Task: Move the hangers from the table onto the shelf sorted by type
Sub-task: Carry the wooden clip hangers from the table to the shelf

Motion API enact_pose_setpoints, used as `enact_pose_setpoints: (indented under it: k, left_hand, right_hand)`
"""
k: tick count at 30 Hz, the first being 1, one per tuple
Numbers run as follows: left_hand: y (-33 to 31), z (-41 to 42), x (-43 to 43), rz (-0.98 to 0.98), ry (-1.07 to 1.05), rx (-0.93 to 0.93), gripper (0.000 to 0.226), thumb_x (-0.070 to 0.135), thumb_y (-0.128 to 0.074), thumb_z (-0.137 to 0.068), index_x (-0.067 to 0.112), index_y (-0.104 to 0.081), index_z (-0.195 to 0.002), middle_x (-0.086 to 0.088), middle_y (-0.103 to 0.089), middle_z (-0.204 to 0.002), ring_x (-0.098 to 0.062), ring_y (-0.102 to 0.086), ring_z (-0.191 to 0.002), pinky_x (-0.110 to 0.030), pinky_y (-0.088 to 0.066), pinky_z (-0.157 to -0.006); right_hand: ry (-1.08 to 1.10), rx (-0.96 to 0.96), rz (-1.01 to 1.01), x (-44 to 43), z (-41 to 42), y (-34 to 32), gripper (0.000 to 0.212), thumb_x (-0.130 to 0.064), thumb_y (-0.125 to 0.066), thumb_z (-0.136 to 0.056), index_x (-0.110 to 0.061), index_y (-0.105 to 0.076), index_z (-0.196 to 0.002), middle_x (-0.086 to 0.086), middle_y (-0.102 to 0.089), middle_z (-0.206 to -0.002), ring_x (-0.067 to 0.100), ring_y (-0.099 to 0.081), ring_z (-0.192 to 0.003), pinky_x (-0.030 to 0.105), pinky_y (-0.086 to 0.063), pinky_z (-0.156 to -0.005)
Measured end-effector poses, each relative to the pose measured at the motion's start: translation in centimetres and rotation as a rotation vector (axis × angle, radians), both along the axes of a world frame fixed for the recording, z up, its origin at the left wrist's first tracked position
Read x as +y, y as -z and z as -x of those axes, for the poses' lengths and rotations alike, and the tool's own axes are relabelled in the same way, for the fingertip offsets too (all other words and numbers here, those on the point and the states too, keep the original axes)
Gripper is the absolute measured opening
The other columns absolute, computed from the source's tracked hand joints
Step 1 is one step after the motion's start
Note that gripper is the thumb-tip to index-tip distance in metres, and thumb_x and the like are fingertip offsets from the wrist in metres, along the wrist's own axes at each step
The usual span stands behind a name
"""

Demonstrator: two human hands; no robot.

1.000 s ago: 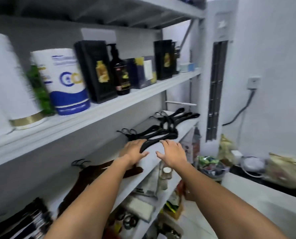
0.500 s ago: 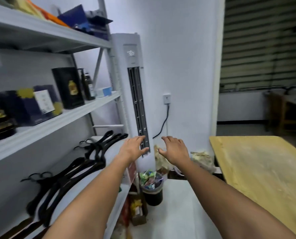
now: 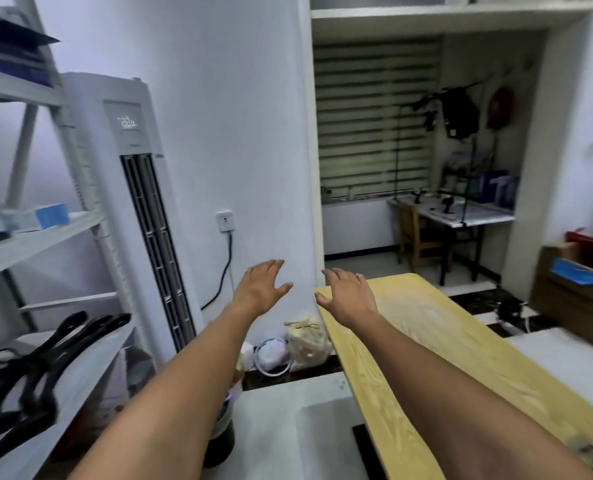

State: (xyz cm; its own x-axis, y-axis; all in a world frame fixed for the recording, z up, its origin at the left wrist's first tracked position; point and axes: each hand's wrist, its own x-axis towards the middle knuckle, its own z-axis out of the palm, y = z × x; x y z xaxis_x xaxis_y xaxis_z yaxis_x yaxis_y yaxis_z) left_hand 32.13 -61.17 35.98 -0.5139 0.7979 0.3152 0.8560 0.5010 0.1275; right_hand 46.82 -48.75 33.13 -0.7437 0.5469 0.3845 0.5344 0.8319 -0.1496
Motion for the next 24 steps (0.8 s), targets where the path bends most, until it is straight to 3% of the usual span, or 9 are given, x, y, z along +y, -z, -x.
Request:
enact_pose_setpoints:
  k: [24]
  left_hand:
    - [3.1,-2.4,22.8,0.063,0.556,-0.035,0.064,0.048,-0.041,-0.096,0.02,-0.021,-0.15,-0.001,-0.02,-0.158,-0.017,-0.017,-0.146,-0.035,-0.01,-0.12]
  right_hand:
    - [0.625,-0.07,0.083,12.3,-9.3,4.1,0.065,-0.053,-0.039,-0.095,-0.023,-0.024,-0.151,0.003,-0.032,-0.154,0.02,-0.028,-0.142,0.04,-0.017,-0.117]
